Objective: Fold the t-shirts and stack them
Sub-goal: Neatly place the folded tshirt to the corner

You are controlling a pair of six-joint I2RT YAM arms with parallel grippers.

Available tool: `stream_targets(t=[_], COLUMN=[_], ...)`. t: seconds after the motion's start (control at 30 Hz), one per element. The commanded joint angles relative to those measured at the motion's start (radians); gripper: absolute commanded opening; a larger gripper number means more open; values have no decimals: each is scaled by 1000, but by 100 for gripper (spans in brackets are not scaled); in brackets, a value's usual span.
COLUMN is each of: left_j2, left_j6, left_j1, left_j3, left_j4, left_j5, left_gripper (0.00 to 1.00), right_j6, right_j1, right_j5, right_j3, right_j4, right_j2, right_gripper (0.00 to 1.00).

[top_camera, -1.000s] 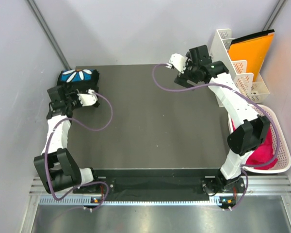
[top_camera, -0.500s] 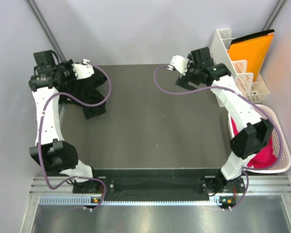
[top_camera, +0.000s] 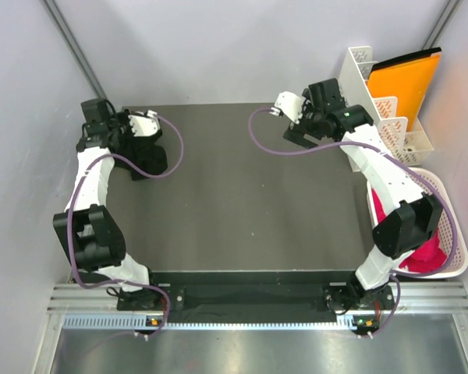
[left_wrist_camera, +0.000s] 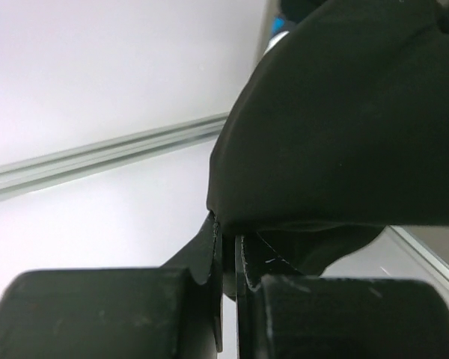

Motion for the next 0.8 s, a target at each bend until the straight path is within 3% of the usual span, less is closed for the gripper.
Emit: stream_targets(t=[0.0,0.17,0.3,0.4,0.53,0.6,0.77], left_j2=[-28,-7,24,112,140,145,94], left_j6=[25,-27,-35,-96,-26,-10,68], left_j1=[-23,-52,-57,-45,-20,-13,-3], left_j3=[-58,-7,-34,28,46,83,-32], left_j4=[354,233,305,284,302,220,313], left_j5=[-83,-68,-108,-159,-160,-153,-142], left_gripper=[0,0,0,0,0,0,0], right_j6=[13,10,4,1,-4,-9,-10], right_j1=[13,13,13,13,15,13,13], right_j5=[-6,-4,-9,-9,-7,-3,2], right_j3=[3,0,6,22,31,26,10], right_j4=[25,25,26,23,14,11,10], right_j2=[-50,-50,-36,-25,-22,-25,-33], right_gripper=[100,100,100,100,100,100,100])
